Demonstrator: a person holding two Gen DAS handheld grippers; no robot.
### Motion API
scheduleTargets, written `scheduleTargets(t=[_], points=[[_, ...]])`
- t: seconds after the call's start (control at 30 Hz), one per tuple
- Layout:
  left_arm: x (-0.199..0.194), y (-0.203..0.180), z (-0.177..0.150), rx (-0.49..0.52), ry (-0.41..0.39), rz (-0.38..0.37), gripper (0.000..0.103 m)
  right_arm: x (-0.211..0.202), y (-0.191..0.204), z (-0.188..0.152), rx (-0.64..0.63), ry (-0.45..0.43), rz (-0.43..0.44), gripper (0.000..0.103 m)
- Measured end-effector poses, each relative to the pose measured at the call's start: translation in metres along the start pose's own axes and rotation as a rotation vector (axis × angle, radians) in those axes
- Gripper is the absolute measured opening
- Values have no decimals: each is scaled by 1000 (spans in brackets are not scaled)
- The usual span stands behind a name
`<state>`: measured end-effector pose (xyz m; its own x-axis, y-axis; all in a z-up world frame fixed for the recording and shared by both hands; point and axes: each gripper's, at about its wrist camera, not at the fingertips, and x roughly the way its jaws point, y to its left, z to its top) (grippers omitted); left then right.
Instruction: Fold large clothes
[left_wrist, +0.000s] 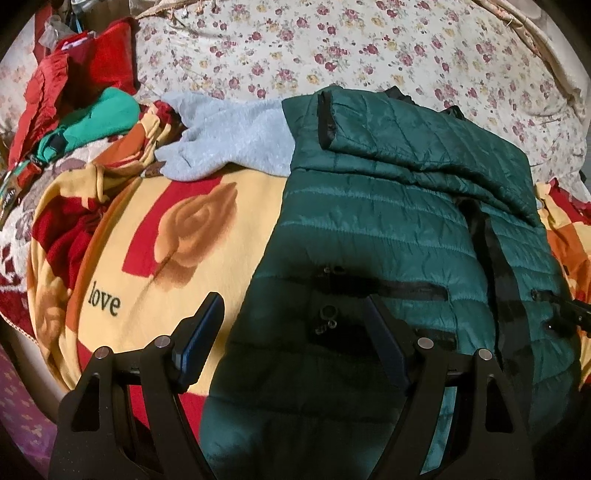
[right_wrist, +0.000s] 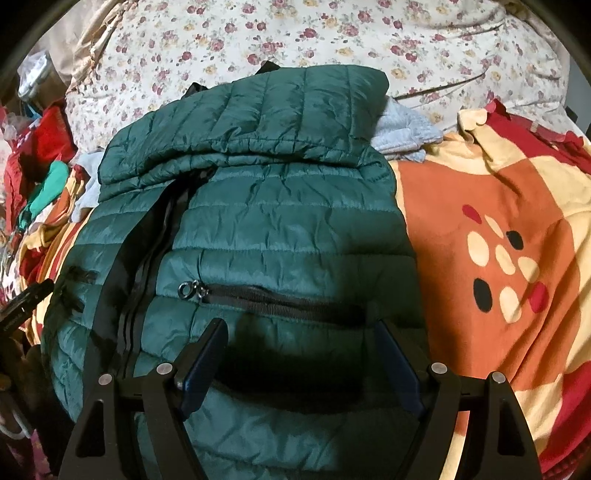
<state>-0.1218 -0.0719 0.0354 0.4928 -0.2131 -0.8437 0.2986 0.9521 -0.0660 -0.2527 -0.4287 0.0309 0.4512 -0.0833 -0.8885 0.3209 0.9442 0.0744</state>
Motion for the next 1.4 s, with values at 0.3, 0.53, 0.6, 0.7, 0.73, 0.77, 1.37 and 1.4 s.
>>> scheduleTargets(t=[0.3,0.53,0.6,0.7,0.73,0.77,1.37,1.4], points=[[-8,32,-17,-56,91,-116,78,-12,-20,-19,10,92,13,80],[4,58,-41,-149,191,-155,78,-18,-55,-43,138,181,96,82],[5,60,-48,-162,206,-178,78,-17,-61,-48,157,197,100,82],[7,63,-54,-188,234,-216,79,-16,-68,-57,184,210,131,82],[7,63,-57,-194,241,-223,79,-14,-68,-61,196,227,168,82],[7,63,-58,-193,244,-228,79,-10,-66,-66,207,257,213,82],[5,53,-76,-130,257,-238,80,-2,-24,-95,43,271,348,82],[5,52,-76,-130,256,-237,80,0,-21,-95,44,274,346,82]])
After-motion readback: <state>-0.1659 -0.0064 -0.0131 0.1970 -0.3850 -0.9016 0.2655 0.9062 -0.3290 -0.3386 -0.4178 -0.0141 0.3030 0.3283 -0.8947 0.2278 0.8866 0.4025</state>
